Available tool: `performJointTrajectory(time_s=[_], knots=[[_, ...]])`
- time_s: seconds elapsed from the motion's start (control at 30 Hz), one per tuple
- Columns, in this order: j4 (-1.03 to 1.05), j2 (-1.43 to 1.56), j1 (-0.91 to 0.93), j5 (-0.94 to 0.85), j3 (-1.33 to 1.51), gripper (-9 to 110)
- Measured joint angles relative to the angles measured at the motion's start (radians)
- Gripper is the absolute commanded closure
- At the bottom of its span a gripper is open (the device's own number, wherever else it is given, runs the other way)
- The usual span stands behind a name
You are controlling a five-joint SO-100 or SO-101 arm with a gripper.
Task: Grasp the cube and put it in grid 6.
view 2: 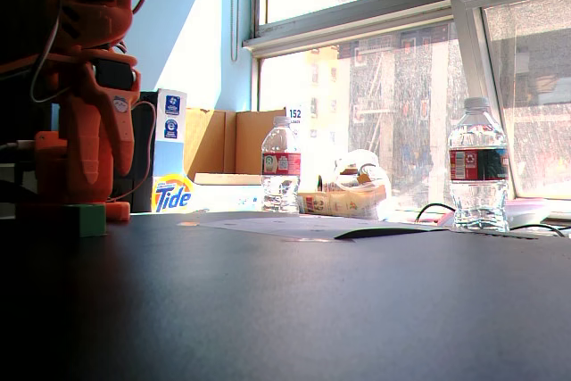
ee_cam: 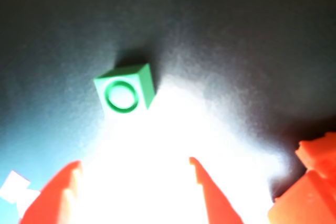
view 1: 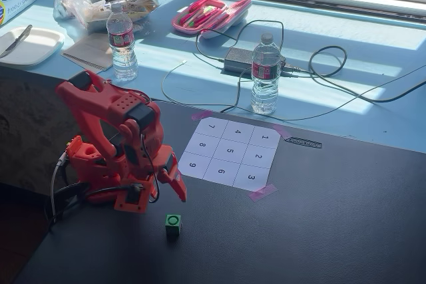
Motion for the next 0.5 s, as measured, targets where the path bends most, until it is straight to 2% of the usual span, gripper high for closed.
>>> performJointTrajectory(time_s=[0.5], knots=[[-0.081, -0.426, 0.081, -0.078, -0.232, 69]])
